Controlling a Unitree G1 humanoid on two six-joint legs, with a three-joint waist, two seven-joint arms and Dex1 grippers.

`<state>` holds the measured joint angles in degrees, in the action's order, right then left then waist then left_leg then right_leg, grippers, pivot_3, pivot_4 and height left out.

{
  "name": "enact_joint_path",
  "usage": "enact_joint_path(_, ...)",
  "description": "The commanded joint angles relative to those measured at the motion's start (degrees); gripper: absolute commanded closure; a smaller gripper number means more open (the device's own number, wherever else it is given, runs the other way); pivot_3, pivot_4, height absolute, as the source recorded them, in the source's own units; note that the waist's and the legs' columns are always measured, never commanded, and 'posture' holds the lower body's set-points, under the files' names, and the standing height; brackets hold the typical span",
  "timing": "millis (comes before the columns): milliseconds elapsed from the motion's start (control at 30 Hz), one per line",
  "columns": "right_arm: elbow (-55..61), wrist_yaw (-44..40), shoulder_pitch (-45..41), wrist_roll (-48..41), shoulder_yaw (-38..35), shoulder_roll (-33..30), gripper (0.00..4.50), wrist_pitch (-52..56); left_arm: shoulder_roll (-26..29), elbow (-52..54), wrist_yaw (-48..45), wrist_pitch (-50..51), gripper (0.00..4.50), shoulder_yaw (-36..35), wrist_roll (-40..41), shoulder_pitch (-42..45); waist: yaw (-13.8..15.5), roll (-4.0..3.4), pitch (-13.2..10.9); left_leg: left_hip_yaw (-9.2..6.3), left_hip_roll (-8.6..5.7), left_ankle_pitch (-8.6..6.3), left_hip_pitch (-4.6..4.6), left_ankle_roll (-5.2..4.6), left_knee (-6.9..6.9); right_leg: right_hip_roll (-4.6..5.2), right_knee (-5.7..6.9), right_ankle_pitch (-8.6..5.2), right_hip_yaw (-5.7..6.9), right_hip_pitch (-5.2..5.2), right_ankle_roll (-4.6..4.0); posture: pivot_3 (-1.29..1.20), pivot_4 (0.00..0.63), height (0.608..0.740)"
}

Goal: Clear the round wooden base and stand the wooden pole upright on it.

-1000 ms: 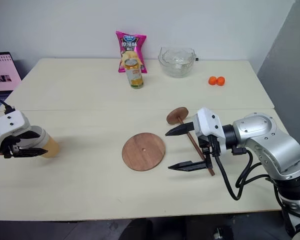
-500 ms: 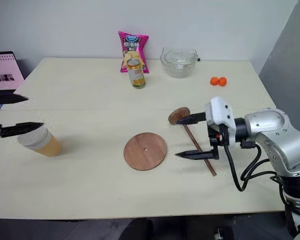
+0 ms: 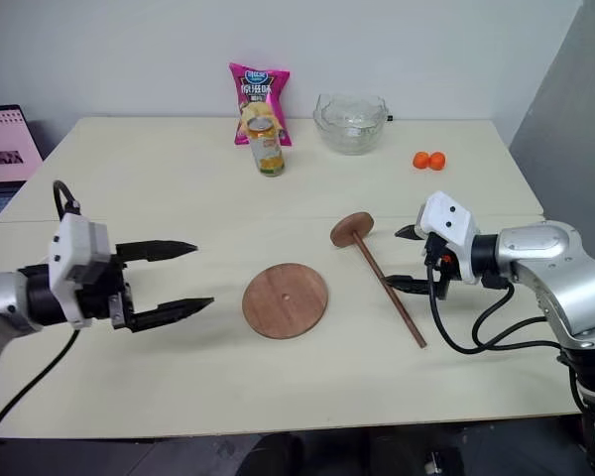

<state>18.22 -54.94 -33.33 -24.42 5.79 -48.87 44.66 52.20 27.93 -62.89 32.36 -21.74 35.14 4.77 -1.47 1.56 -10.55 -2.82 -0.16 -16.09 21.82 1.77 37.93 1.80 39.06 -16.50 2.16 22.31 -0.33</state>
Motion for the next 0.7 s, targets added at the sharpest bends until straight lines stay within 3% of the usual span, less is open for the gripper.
enact_joint_path(33, 1.3, 6.1, -2.3, -2.5, -1.2, 4.7, 0.0, 8.4, -0.9, 4.4, 2.0, -2.4, 0.05, 2.4, -1.1, -1.9, 0.0, 0.0, 0.0, 0.0, 0.0, 0.0, 0.0, 0.0, -0.01, 0.0, -0.01, 0.0, 0.0, 0.0, 0.0, 0.0, 0.15, 0.74)
enact_joint_path(133, 1.7, 13.6, -4.4, -0.4, -0.4, 8.6, 0.0, 15.6, -0.5, 4.7, 2.5, -5.8, 0.05, 7.1, -5.5, -2.0, 0.1, -0.01, 0.0, -0.02, -0.01, 0.0, -0.02, 0.0, -0.01, 0.0, 0.01, 0.0, 0.0, -0.01, -0.01, 0.0, 0.15, 0.74)
enact_joint_path(267, 1.4, 18.4, -8.1, 2.4, 3.5, 8.7, 0.0, 23.7, -1.3, 4.7, 3.4, -7.6, 0.05, 11.3, -7.5, -0.9, 0.2, -0.01, 0.0, -0.01, -0.06, 0.0, 0.0, 0.0, -0.01, 0.02, -0.02, 0.01, -0.02, -0.01, -0.01, 0.0, 0.15, 0.74)
enact_joint_path(467, -4.4, 19.0, -16.9, 1.4, 10.2, 12.2, 0.0, 36.0, -5.1, 3.2, 4.1, -9.0, 0.05, 15.8, -6.6, 3.2, 0.1, -0.01, 0.0, -0.02, -0.08, 0.0, 0.01, -0.01, -0.01, 0.03, -0.01, 0.01, -0.01, 0.01, -0.02, 0.0, 0.15, 0.74)
enact_joint_path(700, -18.2, 18.7, -25.5, 2.4, 14.6, 16.5, 0.0, 41.3, -8.3, 3.0, 5.8, -10.8, 0.05, 19.4, -8.8, 4.4, -0.2, -0.01, 0.0, 0.02, -0.1, 0.0, 0.02, -0.02, -0.01, 0.03, -0.01, 0.03, -0.05, 0.03, -0.02, 0.0, 0.15, 0.74)
